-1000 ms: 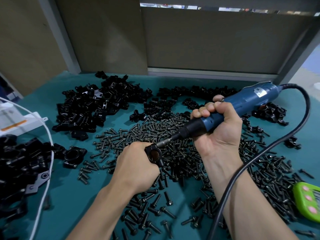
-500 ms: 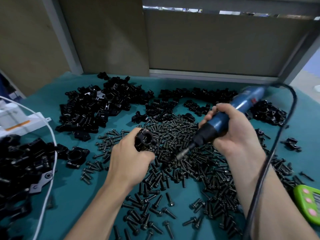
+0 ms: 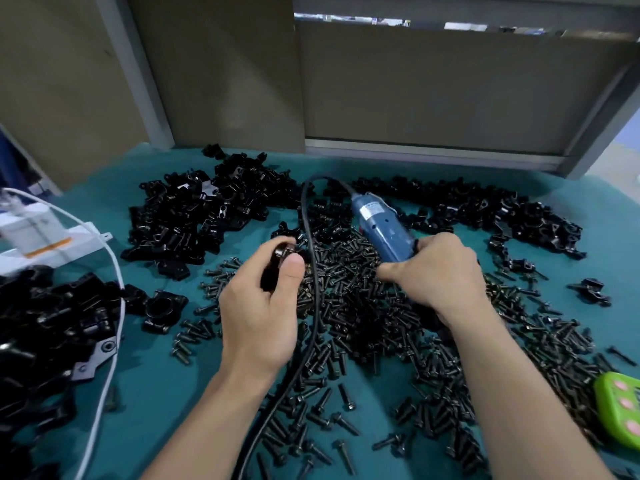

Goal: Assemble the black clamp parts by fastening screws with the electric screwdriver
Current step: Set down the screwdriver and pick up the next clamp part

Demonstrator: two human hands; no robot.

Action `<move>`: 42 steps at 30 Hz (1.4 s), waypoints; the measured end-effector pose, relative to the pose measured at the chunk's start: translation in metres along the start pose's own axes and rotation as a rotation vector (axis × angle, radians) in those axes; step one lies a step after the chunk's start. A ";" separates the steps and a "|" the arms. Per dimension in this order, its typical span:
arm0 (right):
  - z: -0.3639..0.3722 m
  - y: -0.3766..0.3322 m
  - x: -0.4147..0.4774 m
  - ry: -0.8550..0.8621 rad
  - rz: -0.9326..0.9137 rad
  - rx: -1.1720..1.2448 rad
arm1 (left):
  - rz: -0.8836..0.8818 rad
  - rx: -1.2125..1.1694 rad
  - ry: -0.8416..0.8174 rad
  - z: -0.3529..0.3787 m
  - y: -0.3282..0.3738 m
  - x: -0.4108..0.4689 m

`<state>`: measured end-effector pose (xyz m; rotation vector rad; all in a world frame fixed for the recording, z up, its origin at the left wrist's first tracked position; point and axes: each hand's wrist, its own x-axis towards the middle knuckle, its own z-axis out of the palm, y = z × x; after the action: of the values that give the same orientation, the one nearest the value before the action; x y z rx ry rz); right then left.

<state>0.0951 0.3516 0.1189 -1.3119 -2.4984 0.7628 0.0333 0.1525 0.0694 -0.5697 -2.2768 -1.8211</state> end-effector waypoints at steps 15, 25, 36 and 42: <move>0.011 -0.012 -0.019 0.085 -0.117 -0.244 | 0.136 -0.025 0.062 0.002 0.004 -0.005; 0.009 -0.042 -0.048 -0.484 -0.455 0.685 | 0.145 0.037 0.112 0.006 0.004 -0.006; 0.021 -0.031 -0.039 -0.419 -0.459 0.750 | -0.048 -0.326 -0.117 0.006 -0.003 0.004; 0.031 -0.034 -0.041 -0.470 -0.321 0.916 | -0.255 -0.548 -0.095 0.002 -0.002 0.011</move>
<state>0.0820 0.2921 0.1124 -0.4266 -2.0493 1.9562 0.0229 0.1562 0.0706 -0.4580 -1.9618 -2.6223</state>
